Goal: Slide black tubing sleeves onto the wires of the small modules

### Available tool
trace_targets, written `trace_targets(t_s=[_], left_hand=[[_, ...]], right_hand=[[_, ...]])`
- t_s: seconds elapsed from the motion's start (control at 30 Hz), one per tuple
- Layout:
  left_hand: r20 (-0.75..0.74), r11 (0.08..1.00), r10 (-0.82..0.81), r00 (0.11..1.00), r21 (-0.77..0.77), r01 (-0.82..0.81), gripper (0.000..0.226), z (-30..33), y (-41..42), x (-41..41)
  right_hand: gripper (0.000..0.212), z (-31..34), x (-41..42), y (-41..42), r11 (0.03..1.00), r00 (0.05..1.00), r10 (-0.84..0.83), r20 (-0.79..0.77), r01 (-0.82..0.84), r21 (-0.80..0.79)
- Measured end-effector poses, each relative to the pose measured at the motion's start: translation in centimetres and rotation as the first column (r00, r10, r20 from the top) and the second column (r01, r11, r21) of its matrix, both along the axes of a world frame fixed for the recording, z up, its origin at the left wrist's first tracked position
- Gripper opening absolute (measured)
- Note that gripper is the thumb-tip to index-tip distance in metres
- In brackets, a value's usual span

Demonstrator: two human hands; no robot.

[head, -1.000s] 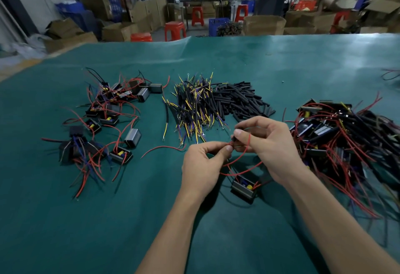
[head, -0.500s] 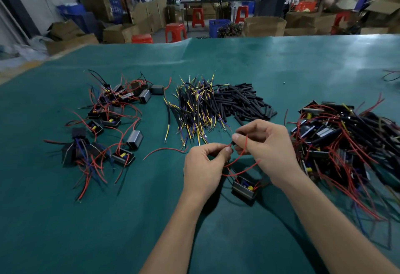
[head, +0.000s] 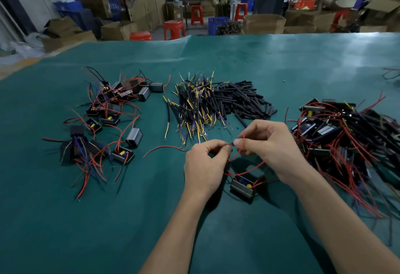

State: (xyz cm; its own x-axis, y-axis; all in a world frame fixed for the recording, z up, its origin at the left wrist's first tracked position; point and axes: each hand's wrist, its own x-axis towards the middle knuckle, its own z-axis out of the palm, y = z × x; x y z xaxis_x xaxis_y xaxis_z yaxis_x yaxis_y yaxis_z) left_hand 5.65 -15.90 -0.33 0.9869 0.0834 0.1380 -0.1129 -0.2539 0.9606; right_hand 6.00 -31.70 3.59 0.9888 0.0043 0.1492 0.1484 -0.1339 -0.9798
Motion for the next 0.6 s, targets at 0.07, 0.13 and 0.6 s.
trace_targets(t_s=[0.07,0.13,0.6], left_hand=[[0.005,1.000,0.014,1.000,-0.011,-0.014,0.021,0.05,-0.02,0.05],[0.005,1.000,0.022,1.000,-0.004,-0.022,0.020,0.08,-0.06,0.04],[-0.007,0.999,0.029,1.000,0.013,-0.029,0.019,0.09,-0.22,0.12]], right_hand=[[0.017,0.01,0.12,-0.40,0.991,0.997,0.058,-0.047,-0.063,-0.116],[0.018,-0.12,0.11,-0.31,0.977,0.992,0.091,-0.090,-0.106,-0.185],[0.013,0.20,-0.13,0.42,0.984,0.984,-0.144,0.105,0.131,0.123]])
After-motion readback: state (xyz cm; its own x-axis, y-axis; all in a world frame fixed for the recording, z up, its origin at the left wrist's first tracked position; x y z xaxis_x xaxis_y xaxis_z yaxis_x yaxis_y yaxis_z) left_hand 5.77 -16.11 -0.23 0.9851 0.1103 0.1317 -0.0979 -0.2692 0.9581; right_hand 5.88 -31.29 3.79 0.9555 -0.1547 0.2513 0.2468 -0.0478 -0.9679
